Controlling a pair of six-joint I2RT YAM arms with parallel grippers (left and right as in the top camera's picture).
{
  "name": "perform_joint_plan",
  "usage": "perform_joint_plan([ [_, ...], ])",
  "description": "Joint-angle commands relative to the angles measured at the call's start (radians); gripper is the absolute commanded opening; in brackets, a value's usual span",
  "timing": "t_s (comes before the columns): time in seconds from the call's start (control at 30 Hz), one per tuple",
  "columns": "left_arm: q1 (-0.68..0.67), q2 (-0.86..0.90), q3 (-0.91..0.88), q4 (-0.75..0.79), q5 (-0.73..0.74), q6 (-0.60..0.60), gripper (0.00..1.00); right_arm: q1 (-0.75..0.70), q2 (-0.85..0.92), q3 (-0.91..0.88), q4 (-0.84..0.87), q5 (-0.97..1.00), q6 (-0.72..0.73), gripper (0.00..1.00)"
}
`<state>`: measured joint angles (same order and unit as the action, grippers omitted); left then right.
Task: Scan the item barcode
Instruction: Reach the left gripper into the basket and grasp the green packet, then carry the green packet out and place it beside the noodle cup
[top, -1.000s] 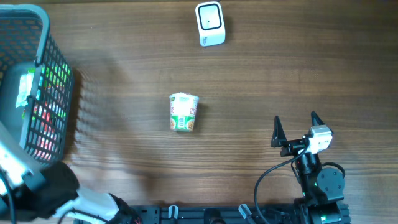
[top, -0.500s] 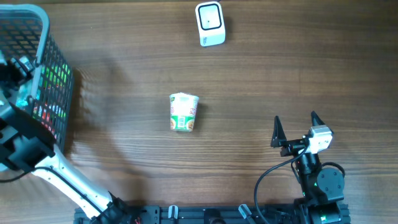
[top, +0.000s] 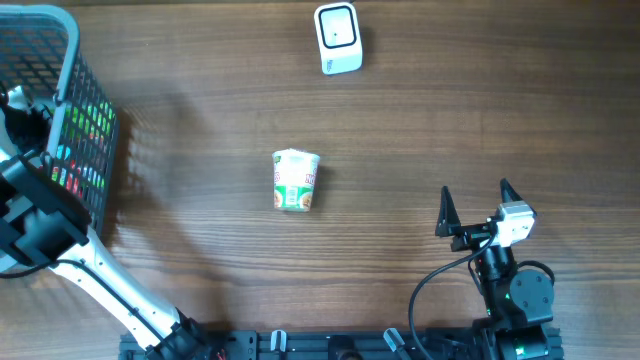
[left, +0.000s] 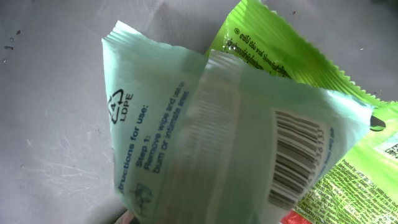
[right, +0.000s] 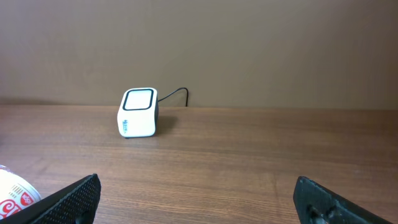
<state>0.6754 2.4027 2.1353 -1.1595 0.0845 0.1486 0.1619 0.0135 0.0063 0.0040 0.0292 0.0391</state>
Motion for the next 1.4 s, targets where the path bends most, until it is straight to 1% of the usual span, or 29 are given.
perform_joint_plan([
  [0.0, -0.015, -0.024, 0.006, -0.007, 0.031, 0.000, 0.04, -0.005, -0.006, -0.001, 0.005, -0.012, -0.010, 1.00],
  [0.07, -0.015, -0.093, 0.036, -0.006, 0.016, -0.040, 0.04, -0.005, -0.006, -0.001, 0.005, -0.012, -0.011, 1.00],
  [0.13, -0.015, -0.180, 0.054, 0.004, -0.028, -0.084, 0.04, -0.005, -0.006, -0.001, 0.005, -0.012, -0.011, 1.00],
  [0.23, -0.015, -0.309, 0.058, 0.025, -0.060, -0.113, 0.04, -0.005, -0.006, -0.001, 0.005, -0.012, -0.011, 0.99],
  [0.4, -0.016, -0.545, 0.058, 0.099, -0.068, -0.174, 0.04, -0.005, -0.006, -0.001, 0.005, -0.012, -0.011, 1.00],
  [0.53, -0.018, -0.737, 0.058, 0.123, -0.061, -0.283, 0.04, -0.005, -0.006, -0.001, 0.005, -0.012, -0.011, 1.00],
  [0.57, -0.021, -0.788, 0.058, 0.116, -0.036, -0.296, 0.04, -0.005, -0.006, -0.001, 0.005, -0.012, -0.011, 1.00],
  [0.6, -0.025, -0.826, 0.058, 0.105, -0.002, -0.298, 0.04, -0.005, -0.006, -0.001, 0.005, -0.012, -0.011, 1.00],
  [0.7, -0.057, -0.950, 0.058, 0.032, 0.090, -0.397, 0.04, -0.005, -0.006, -0.001, 0.005, -0.012, -0.011, 1.00],
  [0.73, -0.092, -0.992, 0.058, -0.019, 0.142, -0.419, 0.04, -0.005, -0.006, -0.001, 0.005, -0.012, -0.011, 1.00],
  [0.77, -0.123, -1.012, 0.058, -0.065, 0.156, -0.419, 0.04, -0.005, -0.006, -0.001, 0.005, -0.012, -0.010, 1.00],
  [0.9, -0.275, -1.014, 0.051, -0.258, 0.158, -0.418, 0.04, -0.005, -0.006, -0.001, 0.005, -0.012, -0.011, 1.00],
  [0.97, -0.344, -0.992, 0.027, -0.324, 0.157, -0.414, 0.04, -0.005, -0.006, -0.001, 0.005, -0.012, -0.011, 1.00],
  [1.07, -0.433, -0.941, -0.051, -0.372, 0.119, -0.410, 0.04, -0.005, -0.006, -0.001, 0.005, -0.012, -0.010, 1.00],
  [1.17, -0.513, -0.889, -0.215, -0.327, 0.086, -0.411, 0.04, -0.005, -0.006, -0.001, 0.005, -0.012, -0.011, 1.00],
  [1.27, -0.567, -0.863, -0.441, -0.199, 0.086, -0.420, 0.04, -0.005, -0.006, -0.001, 0.005, -0.012, -0.010, 1.00],
  [1.37, -0.596, -0.861, -0.727, 0.014, 0.086, -0.481, 0.04, -0.005, -0.006, -0.001, 0.005, -0.012, -0.011, 1.00],
])
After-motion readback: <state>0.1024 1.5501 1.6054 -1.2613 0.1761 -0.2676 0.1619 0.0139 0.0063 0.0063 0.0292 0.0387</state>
